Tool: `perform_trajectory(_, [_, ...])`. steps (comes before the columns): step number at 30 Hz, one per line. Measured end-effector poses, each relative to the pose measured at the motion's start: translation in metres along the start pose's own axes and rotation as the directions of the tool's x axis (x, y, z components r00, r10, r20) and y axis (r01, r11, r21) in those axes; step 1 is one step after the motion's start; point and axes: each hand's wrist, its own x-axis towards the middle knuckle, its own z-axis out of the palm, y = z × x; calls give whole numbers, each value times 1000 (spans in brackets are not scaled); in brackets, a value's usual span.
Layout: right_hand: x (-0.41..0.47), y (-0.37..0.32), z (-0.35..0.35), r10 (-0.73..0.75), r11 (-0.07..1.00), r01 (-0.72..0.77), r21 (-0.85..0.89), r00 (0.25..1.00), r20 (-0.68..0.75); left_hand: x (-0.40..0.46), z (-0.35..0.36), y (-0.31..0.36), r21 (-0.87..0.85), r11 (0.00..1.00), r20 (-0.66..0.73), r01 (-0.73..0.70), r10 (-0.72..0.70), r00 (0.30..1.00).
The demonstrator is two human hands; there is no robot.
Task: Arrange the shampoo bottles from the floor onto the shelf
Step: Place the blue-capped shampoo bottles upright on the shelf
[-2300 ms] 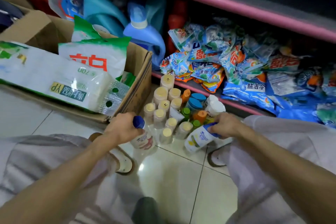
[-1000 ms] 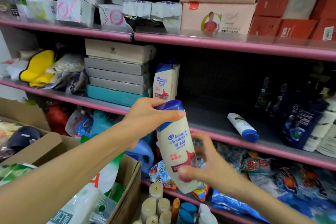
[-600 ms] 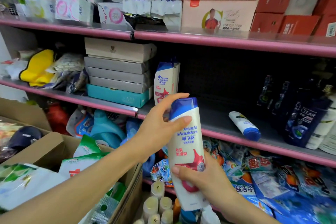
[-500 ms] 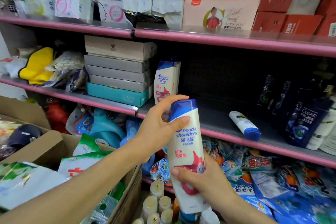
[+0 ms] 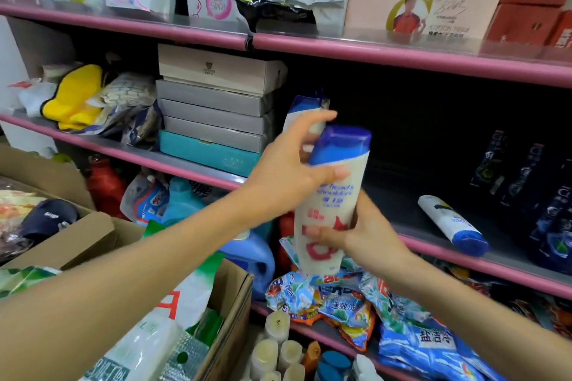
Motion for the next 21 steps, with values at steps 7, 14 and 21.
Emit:
perform_trajectory(7, [100,-7,18,-144,989,148,4,970,-198,45,-33,-57,28,980,66,198,-200,978])
perform_trajectory(14, [158,25,39,-161,982,128,-141,953,-257,69,-60,-107,133,944,169,301,-321,932])
perform_trajectory(21, [173,39,38,-84,993,67,-95,979,-186,75,-58,-135,82,925,69,371,-377,924])
